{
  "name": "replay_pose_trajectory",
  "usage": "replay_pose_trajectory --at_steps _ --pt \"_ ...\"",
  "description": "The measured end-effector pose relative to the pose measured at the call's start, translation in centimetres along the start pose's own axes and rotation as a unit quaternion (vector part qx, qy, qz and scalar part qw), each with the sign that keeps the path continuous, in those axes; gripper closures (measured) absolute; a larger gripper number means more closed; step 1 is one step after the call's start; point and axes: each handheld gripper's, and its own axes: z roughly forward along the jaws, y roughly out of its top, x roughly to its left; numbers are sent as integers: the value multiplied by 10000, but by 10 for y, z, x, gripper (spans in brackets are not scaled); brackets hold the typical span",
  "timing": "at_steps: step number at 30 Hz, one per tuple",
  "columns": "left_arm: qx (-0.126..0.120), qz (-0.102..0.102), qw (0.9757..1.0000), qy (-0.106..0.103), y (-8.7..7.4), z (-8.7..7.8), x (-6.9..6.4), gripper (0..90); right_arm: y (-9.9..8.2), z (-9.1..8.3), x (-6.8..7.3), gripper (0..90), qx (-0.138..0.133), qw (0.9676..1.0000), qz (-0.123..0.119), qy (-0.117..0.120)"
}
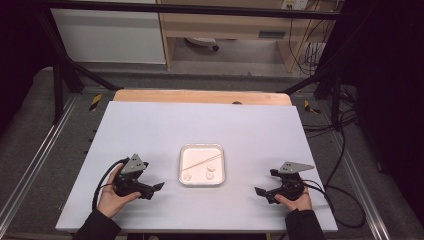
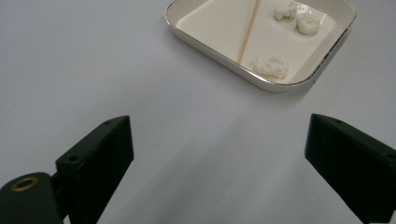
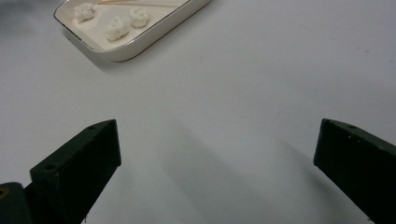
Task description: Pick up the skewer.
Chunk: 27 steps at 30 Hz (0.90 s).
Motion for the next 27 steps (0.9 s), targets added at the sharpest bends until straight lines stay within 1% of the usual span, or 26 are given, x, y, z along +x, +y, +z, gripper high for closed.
replay_pose_trajectory --at_steps 4,5,16,24,27 --pt "72 28 10000 17 6 4 -1 80 0 0 0 12 4 10000 -13 -3" --pt "120 -4 9999 16 7 4 -2 79 0 0 0 11 0 10000 -12 -4" --pt "124 84 9999 -18 29 19 -6 84 0 0 0 12 21 10000 -13 9" --pt "185 145 9997 -71 43 33 -12 86 0 1 0 11 29 10000 1 16" --pt "171 156 9997 -87 48 39 -15 89 0 1 0 11 36 10000 3 15"
